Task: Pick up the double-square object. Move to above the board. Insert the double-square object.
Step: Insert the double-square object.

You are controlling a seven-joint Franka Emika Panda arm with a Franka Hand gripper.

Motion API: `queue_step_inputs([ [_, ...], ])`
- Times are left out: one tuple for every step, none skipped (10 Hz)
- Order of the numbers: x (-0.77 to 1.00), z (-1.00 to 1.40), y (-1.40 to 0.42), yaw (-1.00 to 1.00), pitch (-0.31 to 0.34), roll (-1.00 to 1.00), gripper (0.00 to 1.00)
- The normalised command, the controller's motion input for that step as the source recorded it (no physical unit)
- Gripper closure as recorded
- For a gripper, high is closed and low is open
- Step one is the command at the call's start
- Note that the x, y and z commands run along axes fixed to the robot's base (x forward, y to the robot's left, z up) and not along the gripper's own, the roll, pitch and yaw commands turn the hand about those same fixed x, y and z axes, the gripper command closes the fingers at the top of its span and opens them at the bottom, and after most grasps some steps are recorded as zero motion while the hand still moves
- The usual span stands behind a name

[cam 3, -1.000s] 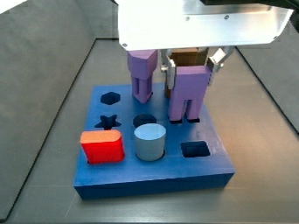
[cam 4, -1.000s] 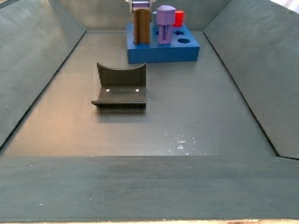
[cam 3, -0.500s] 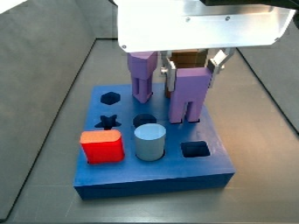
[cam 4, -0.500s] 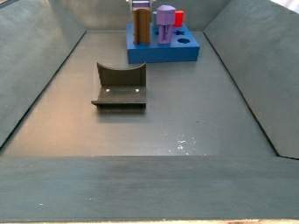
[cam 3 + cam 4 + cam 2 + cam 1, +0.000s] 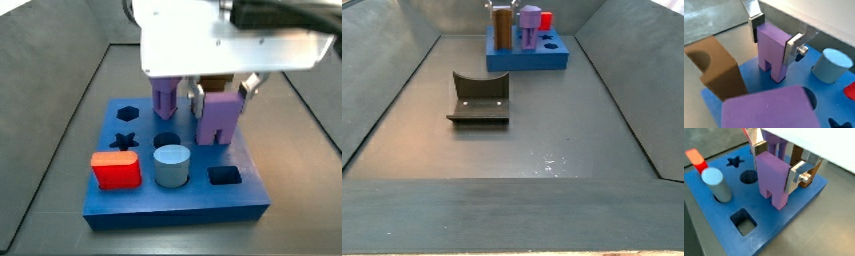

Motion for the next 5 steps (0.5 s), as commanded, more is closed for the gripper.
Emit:
queue_step_inputs([
  [0.15, -0.54, -0.07, 0.0, 0.034, 0.03, 1.0],
  [0.16, -0.51, -0.08, 0.0, 0.034, 0.05, 1.0],
  [0.13, -0.36, -0.05, 0.0, 0.037, 0.04, 1.0],
  [0.09, 0.0, 0.0, -0.02, 0.011, -0.02, 1.0],
  [0.0, 0.0, 0.0, 0.0, 0.0, 0.0, 1.0],
])
